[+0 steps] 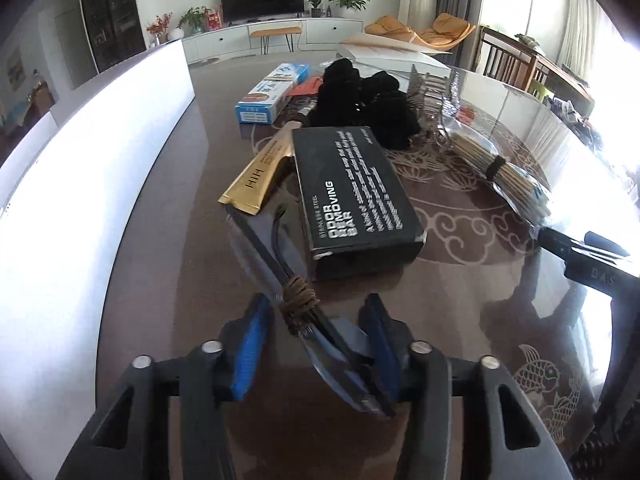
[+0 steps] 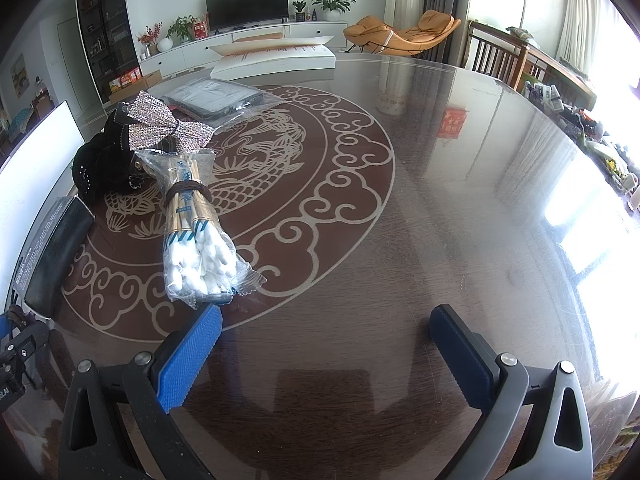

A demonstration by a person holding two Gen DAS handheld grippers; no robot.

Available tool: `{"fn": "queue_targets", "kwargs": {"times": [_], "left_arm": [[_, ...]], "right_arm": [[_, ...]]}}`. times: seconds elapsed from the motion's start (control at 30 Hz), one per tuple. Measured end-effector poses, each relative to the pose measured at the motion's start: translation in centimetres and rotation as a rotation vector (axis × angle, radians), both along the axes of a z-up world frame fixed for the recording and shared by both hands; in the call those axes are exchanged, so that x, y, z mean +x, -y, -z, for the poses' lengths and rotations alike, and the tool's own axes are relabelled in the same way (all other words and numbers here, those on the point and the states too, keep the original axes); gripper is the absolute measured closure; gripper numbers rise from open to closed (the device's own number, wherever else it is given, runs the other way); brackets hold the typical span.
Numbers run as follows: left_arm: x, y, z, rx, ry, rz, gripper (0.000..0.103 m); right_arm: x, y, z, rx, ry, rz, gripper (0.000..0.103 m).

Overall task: Organize objects
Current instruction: 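Move the left tool to the corded eyeglasses and close on them, then lift the eyeglasses with the left tool while the right tool grasps the black soap box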

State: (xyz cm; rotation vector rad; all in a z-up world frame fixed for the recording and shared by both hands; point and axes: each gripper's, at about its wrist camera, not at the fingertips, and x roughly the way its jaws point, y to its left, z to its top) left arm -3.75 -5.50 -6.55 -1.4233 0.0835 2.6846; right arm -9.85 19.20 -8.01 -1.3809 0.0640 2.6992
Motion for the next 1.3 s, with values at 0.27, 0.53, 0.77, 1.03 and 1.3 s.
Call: {"fn": "queue_targets", "kwargs": {"times": [0.27,0.53,0.77,1.03,1.3], "left_arm": [[2.6,3.0,-0.4,0.112,0.040,0.007,0.080],[2.5,1.1,0.3,0.018,0.045,0.063,0.030],[0.7,-0.8,1.0,-0.021,0.082,0.112,0.000],[2.2,-0.2,-0.3,-0.008,0.041,0.172,0.082],[5.3,3.5,-0.1,0.074,0.021,0.060,0.093]], "right_arm": [[0.0,0.0,0.0,0.000,0.000,0.000,0.000],[0.0,0.0,0.0,0.000,0.000,0.000,0.000],[0.0,0.0,0.0,0.000,0.001,0.000,0.000],[0.1,0.0,0.0,0.000,0.001,-0.025,0.000],[3.2,2.0,-6.3,-0.057,0.016,-0.048,0.006]]}}
